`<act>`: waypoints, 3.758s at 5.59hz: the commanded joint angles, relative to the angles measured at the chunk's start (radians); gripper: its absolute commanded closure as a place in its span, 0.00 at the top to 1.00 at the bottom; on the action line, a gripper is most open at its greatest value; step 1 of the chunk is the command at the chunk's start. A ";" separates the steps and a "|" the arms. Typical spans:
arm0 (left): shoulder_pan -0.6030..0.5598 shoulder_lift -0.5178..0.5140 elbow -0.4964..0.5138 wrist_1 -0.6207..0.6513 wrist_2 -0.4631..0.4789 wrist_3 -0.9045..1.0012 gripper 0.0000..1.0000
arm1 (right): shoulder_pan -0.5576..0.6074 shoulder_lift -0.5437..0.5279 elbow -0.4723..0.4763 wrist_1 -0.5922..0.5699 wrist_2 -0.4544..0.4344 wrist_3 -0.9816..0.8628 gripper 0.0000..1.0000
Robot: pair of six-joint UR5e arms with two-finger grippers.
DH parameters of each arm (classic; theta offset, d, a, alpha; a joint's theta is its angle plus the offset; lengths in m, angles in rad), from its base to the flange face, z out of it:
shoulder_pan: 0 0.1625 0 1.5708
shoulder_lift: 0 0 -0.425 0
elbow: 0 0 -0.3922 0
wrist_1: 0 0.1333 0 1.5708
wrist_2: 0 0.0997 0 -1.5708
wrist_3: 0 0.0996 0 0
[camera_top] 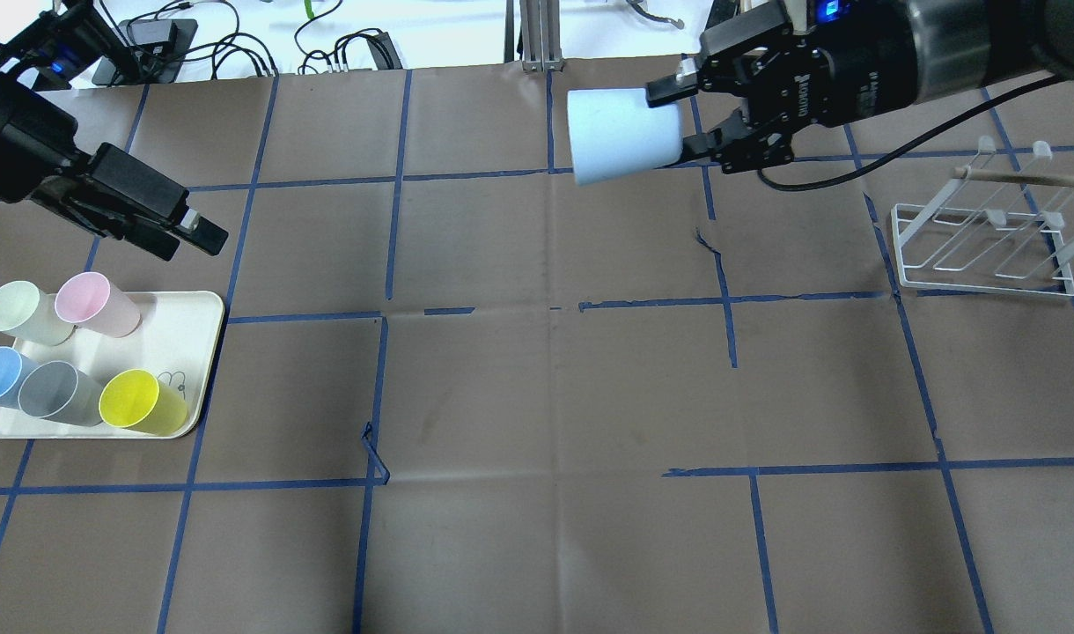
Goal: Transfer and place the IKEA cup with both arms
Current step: 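Carry the cup toward the left gripper while the left arm reaches toward it, then close the left gripper on the cup's open rim beside the right gripper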
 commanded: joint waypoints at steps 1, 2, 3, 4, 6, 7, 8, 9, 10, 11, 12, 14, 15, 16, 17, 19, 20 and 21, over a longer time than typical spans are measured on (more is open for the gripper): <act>0.063 -0.001 -0.041 -0.185 -0.202 0.033 0.99 | 0.111 0.007 0.109 -0.018 0.221 -0.061 0.10; 0.065 -0.020 -0.067 -0.277 -0.348 0.090 0.99 | 0.119 0.008 0.114 -0.047 0.221 -0.060 0.10; 0.080 -0.029 -0.078 -0.290 -0.455 0.153 0.99 | 0.122 0.008 0.114 -0.058 0.214 -0.058 0.11; 0.083 -0.058 -0.084 -0.291 -0.505 0.161 0.99 | 0.133 0.023 0.114 -0.078 0.213 -0.058 0.11; -0.054 -0.069 -0.068 -0.275 -0.614 0.043 0.99 | 0.136 0.023 0.114 -0.080 0.213 -0.060 0.11; -0.133 -0.076 -0.065 -0.264 -0.692 0.037 0.97 | 0.136 0.023 0.114 -0.078 0.214 -0.060 0.11; -0.182 -0.076 -0.063 -0.246 -0.697 0.036 0.96 | 0.136 0.023 0.114 -0.078 0.214 -0.058 0.11; -0.208 -0.078 -0.065 -0.245 -0.697 0.037 0.94 | 0.136 0.024 0.114 -0.078 0.219 -0.058 0.11; -0.221 -0.084 -0.065 -0.223 -0.685 0.042 0.94 | 0.136 0.024 0.114 -0.078 0.221 -0.058 0.11; -0.219 -0.087 -0.065 -0.183 -0.690 0.037 0.94 | 0.136 0.024 0.114 -0.077 0.222 -0.055 0.11; -0.224 -0.105 -0.063 -0.172 -0.690 0.037 0.94 | 0.136 0.024 0.114 -0.077 0.222 -0.053 0.12; -0.241 -0.109 -0.055 -0.141 -0.697 0.005 0.94 | 0.136 0.024 0.114 -0.077 0.224 -0.052 0.12; -0.247 -0.109 -0.049 -0.135 -0.700 -0.015 0.94 | 0.136 0.024 0.114 -0.075 0.224 -0.052 0.12; -0.253 -0.109 -0.046 -0.108 -0.699 -0.032 0.94 | 0.136 0.024 0.114 -0.077 0.224 -0.052 0.12; -0.254 -0.109 -0.048 -0.106 -0.696 -0.027 0.78 | 0.136 0.024 0.114 -0.077 0.224 -0.052 0.12; -0.258 -0.109 -0.048 -0.106 -0.697 -0.035 0.19 | 0.136 0.024 0.114 -0.077 0.224 -0.052 0.12; -0.258 -0.104 -0.045 -0.104 -0.699 -0.050 0.13 | 0.136 0.024 0.114 -0.077 0.224 -0.052 0.13; -0.258 -0.101 -0.045 -0.104 -0.699 -0.050 0.09 | 0.136 0.024 0.114 -0.077 0.224 -0.050 0.13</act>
